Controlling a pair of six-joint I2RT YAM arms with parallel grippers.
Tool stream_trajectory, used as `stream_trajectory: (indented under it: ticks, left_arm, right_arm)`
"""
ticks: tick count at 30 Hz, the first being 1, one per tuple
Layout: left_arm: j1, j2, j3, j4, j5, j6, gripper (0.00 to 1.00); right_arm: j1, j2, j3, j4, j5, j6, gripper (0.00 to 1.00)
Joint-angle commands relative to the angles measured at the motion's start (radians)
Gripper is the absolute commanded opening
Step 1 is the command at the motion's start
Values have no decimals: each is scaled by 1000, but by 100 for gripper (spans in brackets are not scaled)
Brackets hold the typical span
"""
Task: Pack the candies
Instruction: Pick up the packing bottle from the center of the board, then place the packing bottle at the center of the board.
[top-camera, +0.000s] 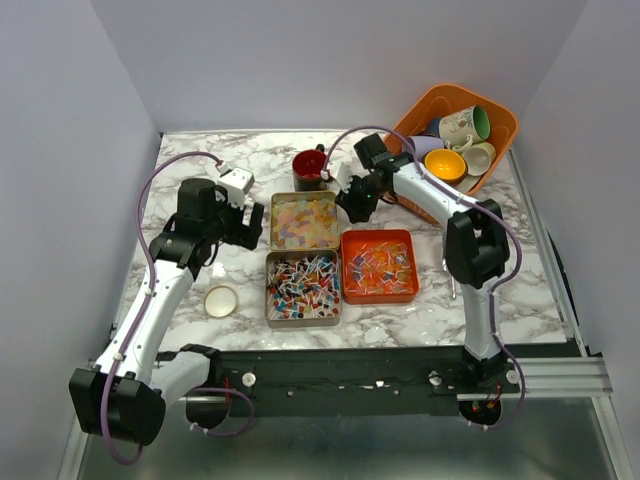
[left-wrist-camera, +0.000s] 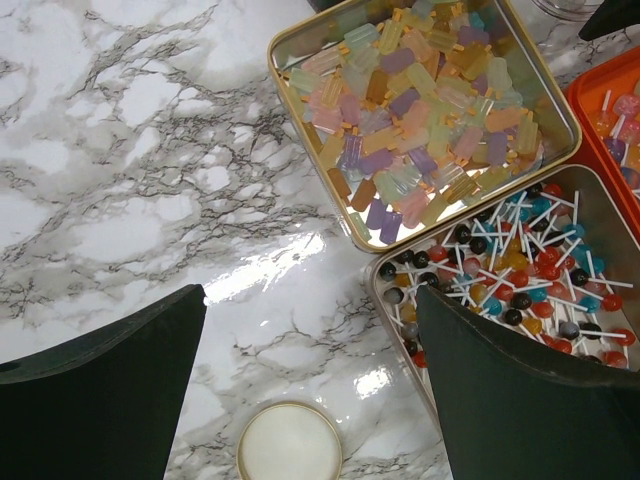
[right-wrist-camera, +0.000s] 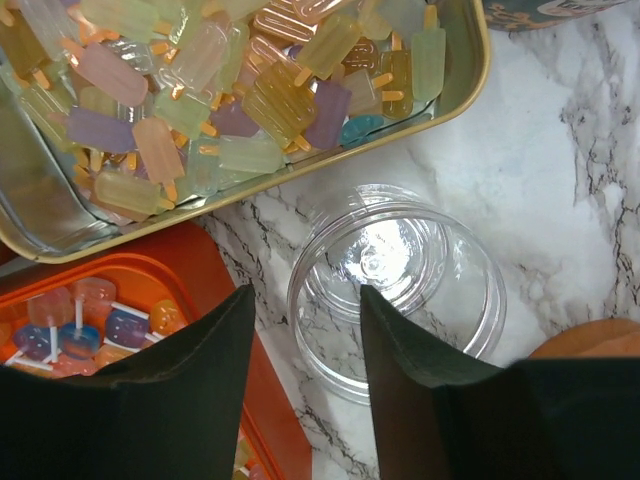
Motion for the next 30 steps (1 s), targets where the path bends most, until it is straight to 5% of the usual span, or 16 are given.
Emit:
stream_trajectory:
  ticks: [1,13,17,23,30]
  left_arm:
    - [11,-16,5,10,-15,-13,98]
    - [29,-5,6,33,-5,-19,98]
    - [29,-4,-4,68,9,-22,98]
    - [29,-25,-29,120,35,-45,98]
    - [29,-46,-55,171,41,-36,98]
  right_arm:
    - [5,40,36,18,26,4,49]
    - [5,-21,30,16,45,-26,13]
    - [5,-71,87,-117,22,-58,1]
    - [5,-335,-92,-153,-66,-139,1]
    - [47,-642,-411,-323,-233,-462,1]
